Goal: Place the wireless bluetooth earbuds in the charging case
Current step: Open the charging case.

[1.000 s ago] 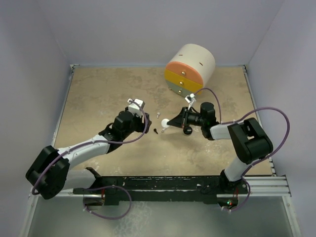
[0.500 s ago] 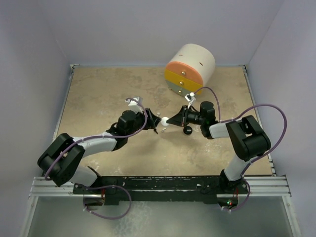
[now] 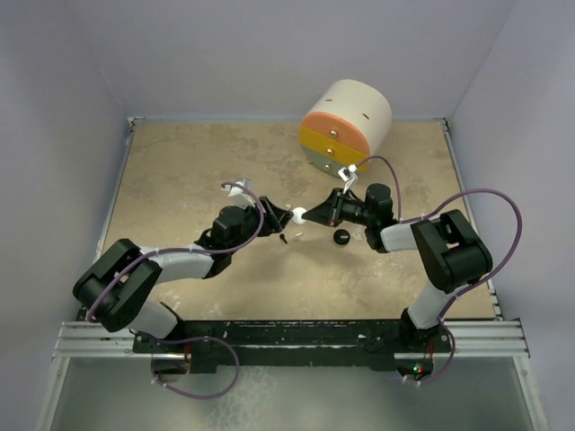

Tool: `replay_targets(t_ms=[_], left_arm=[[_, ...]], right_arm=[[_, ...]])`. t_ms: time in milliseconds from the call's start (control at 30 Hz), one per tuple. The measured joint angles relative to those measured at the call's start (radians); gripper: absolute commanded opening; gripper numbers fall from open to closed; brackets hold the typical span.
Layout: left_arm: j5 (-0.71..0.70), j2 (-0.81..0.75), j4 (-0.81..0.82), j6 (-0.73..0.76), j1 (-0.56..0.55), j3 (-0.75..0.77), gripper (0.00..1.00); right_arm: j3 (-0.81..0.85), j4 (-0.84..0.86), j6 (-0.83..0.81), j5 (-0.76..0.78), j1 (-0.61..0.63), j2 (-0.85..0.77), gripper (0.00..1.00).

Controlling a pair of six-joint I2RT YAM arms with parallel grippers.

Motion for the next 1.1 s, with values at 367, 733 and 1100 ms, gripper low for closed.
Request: replay_targets(t_ms=[367,733,1100], left_arm=[[0.034,0.099,0.17,-0.055,0.0,-0.007,0.65],[0.042,0.116,0.238,-0.08,0.0,-0.01,0.59],[0.041,0.144,0.257,-0.095,0.0,-0.01,0.58]], right_arm=[[0.0,0.043,0.038,-0.003,0.0,0.0,0.0],[-0.001,0.059,0.049,-0.008,0.0,0.0,0.0],[-0.005,0.068,0.063,-0.027,0.0,0.0,0.0]])
